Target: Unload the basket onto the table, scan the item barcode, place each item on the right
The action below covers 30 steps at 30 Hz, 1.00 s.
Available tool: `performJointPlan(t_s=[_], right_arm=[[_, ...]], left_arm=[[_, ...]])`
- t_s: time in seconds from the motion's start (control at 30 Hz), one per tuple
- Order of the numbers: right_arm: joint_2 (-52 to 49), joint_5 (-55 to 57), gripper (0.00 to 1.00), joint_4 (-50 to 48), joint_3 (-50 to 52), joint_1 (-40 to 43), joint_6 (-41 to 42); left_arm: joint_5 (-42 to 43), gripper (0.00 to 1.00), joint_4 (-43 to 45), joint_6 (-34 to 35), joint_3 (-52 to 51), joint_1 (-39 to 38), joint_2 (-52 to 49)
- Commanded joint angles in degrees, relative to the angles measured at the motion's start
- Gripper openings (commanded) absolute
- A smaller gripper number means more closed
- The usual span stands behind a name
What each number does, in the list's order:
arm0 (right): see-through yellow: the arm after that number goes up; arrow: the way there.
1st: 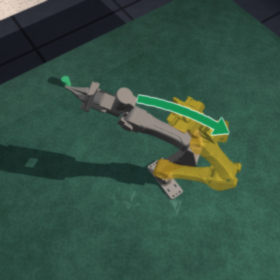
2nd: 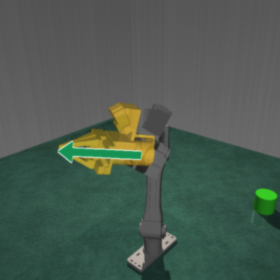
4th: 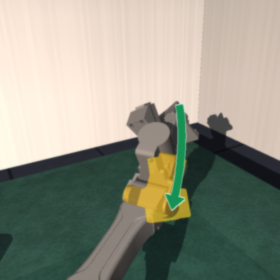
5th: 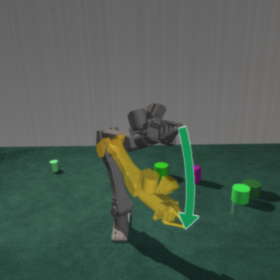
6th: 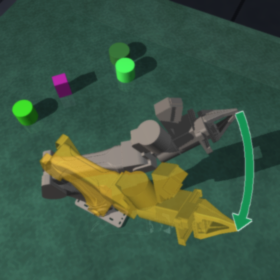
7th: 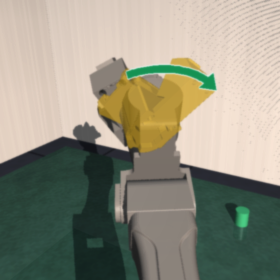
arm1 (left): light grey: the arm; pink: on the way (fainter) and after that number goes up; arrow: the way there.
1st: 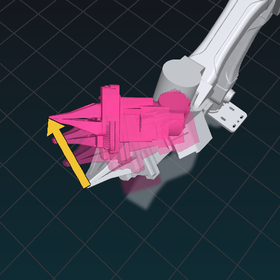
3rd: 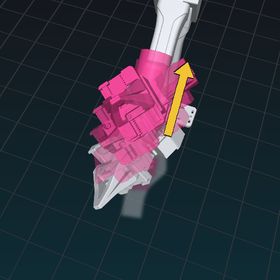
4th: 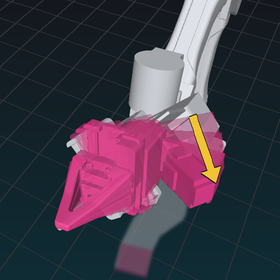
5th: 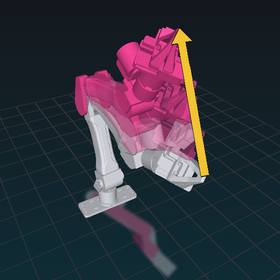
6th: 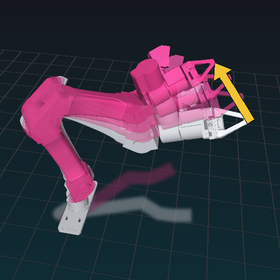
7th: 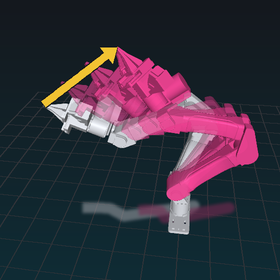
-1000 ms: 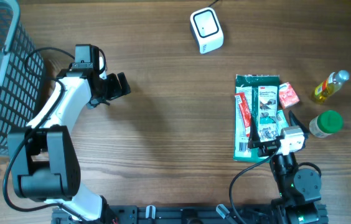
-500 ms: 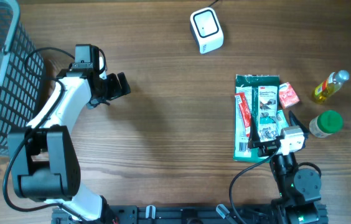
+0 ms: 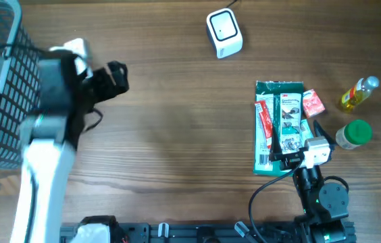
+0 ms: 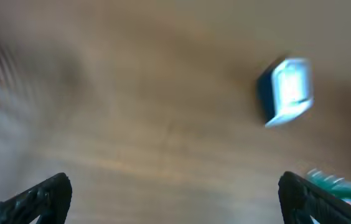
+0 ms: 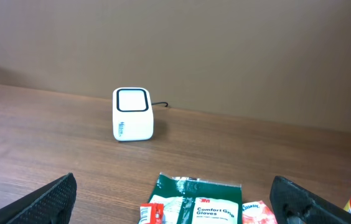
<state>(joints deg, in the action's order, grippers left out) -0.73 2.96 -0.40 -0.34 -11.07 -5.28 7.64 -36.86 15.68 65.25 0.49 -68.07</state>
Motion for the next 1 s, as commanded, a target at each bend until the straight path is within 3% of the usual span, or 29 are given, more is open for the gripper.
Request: performJointPlan(t_s=[0.0, 0.23, 0.4, 0.6, 0.77, 0.97], right_arm=[[0.46, -0.94, 1.00, -0.17, 0.04, 0.28, -0.68], [0.46, -0.94, 1.00, -0.20, 0.04, 0.28, -0.68], [0.46, -0.94, 1.00, -0.20, 0.04, 0.28, -0.68], [0.46, -0.94, 1.00, -0.20, 0.04, 0.28, -0.68], [0.48, -0.94, 1.00, -0.20, 0.04, 0.28, -0.68], [0.48, -0.94, 1.00, -0.20, 0.04, 0.28, -0.70]], left_arm=[[0.66, 1.00, -0.04, -0.92, 0.22, 0.00, 11.45], [0.57, 1.00, -0.15, -0.96, 0.20, 0.00, 24.59], [0.24, 1.00, -7.61, -0.94, -0.90, 1.77, 32.52], [-2.82, 1.00, -14.88, -1.84, -11.93, 2.69, 44.78], [-1.09, 1.00, -5.44, -1.75, -24.90, 2.69, 53.44], [4.81, 1.00, 20.15, -1.57, -37.33, 2.69, 61.72]])
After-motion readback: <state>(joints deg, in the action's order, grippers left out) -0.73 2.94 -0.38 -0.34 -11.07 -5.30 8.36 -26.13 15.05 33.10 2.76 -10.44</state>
